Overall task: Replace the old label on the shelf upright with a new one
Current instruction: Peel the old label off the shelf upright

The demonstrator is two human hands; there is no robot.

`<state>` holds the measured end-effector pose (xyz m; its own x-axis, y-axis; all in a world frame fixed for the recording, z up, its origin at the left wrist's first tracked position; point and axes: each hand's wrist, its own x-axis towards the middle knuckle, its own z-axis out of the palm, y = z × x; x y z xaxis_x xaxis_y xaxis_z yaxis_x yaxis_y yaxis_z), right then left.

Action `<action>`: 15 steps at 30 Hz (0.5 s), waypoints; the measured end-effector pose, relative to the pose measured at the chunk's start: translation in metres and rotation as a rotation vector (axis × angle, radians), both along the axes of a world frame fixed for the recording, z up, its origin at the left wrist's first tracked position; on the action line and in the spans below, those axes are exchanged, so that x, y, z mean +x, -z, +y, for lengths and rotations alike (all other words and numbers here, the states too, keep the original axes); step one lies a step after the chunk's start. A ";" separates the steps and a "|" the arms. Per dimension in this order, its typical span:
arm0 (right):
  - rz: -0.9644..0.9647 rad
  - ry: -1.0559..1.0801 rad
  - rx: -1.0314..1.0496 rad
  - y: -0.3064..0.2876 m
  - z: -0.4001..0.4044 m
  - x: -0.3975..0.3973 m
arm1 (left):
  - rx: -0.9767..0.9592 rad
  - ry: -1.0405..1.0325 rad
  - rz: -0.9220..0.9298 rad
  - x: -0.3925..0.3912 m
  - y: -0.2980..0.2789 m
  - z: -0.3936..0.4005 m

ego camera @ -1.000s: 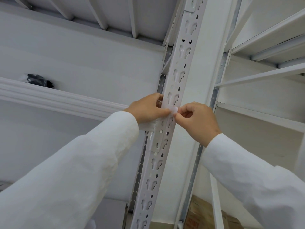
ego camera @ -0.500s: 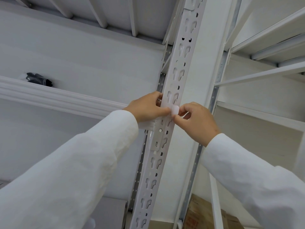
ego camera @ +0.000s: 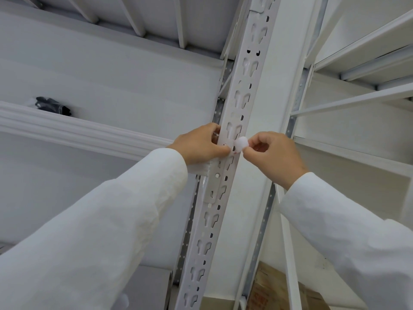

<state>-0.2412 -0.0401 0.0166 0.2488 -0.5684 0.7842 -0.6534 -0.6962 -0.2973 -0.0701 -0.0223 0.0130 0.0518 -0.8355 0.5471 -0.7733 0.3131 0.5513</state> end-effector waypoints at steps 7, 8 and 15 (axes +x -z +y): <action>-0.022 -0.087 0.026 0.003 0.001 0.001 | 0.007 0.011 0.015 0.001 0.000 -0.001; -0.031 -0.108 0.039 0.003 0.002 0.000 | 0.008 0.014 0.018 0.001 0.000 -0.001; 0.000 -0.107 -0.100 -0.010 -0.004 0.002 | -0.006 0.005 0.035 0.001 -0.003 -0.004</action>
